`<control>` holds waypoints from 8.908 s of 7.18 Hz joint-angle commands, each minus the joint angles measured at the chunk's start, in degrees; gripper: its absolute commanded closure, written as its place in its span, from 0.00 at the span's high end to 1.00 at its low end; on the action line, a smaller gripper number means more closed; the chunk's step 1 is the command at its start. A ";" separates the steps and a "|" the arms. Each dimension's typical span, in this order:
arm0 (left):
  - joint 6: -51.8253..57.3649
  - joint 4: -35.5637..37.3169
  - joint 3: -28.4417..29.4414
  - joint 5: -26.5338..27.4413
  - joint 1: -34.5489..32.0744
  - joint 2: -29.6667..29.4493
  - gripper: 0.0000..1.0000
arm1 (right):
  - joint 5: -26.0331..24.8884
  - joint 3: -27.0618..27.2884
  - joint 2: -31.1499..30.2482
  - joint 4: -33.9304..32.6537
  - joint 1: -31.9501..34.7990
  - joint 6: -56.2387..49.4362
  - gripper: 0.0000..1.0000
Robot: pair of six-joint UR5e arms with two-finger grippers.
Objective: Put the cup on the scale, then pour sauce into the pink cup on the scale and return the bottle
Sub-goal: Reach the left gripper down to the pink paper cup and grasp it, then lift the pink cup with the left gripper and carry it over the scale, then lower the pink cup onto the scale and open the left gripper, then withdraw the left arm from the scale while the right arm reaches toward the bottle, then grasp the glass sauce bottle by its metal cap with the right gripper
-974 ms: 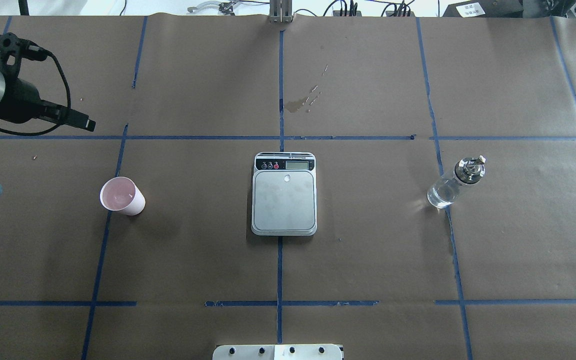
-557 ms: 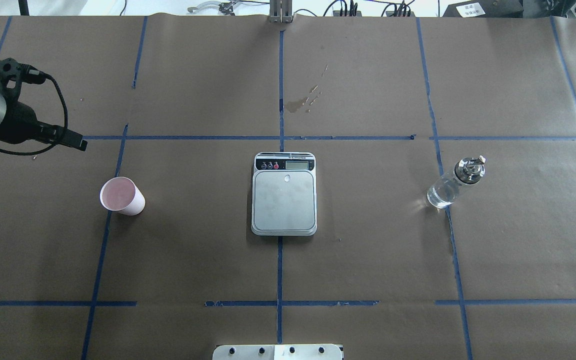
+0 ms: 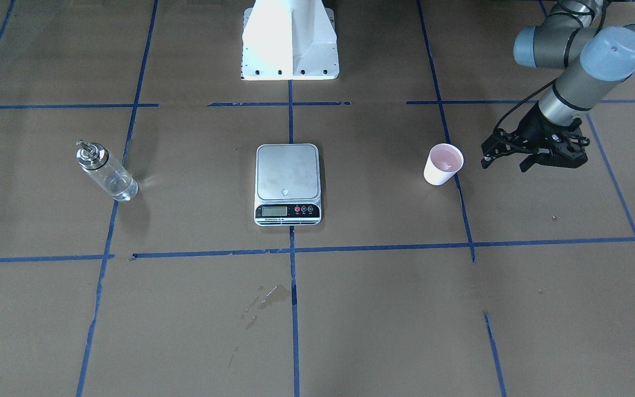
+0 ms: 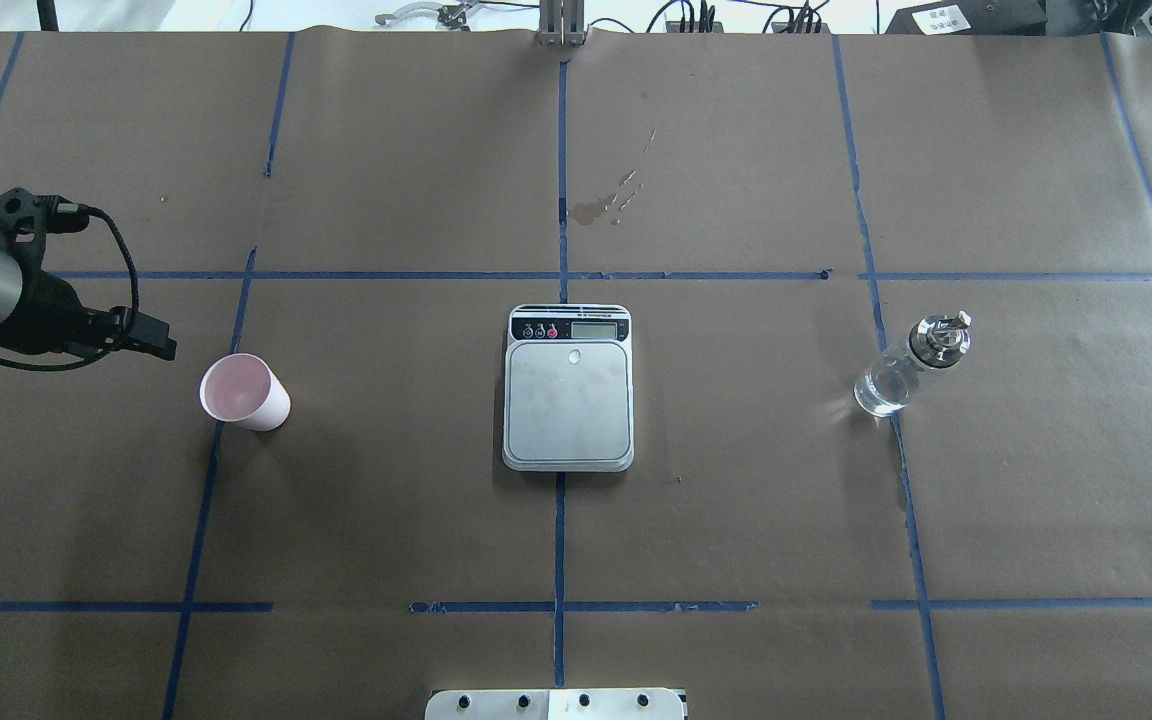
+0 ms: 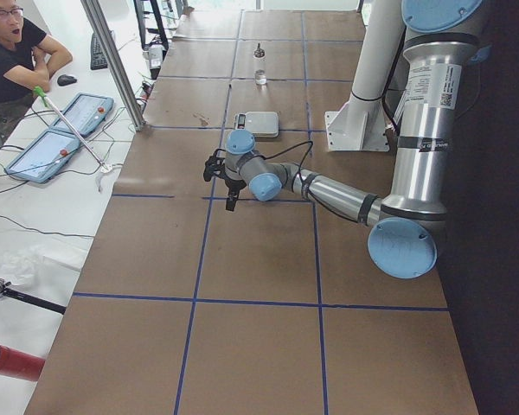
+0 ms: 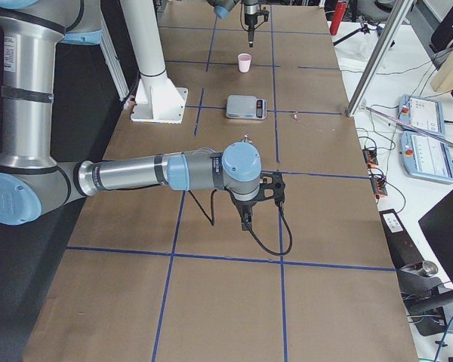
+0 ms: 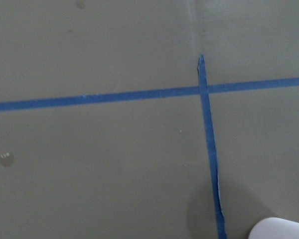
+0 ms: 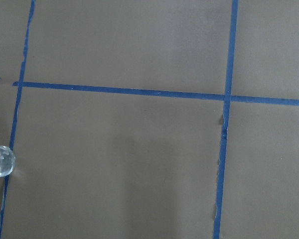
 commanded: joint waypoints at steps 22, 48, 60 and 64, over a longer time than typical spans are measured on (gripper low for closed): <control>-24.59 32.28 -5.35 0.23 5.89 -27.97 0.00 | 0.00 -0.19 2.02 -0.76 -0.18 0.02 1.00; -5.43 35.71 -5.32 0.14 -3.31 -31.27 1.00 | -18.83 32.51 -6.64 15.55 -32.80 64.05 1.00; 65.55 31.85 -0.67 4.36 -26.09 -7.87 1.00 | -84.79 12.67 0.43 29.65 -73.39 79.38 1.00; 65.29 31.94 -0.58 4.45 -26.27 -8.48 1.00 | -88.14 7.21 3.77 30.17 -73.39 79.12 1.00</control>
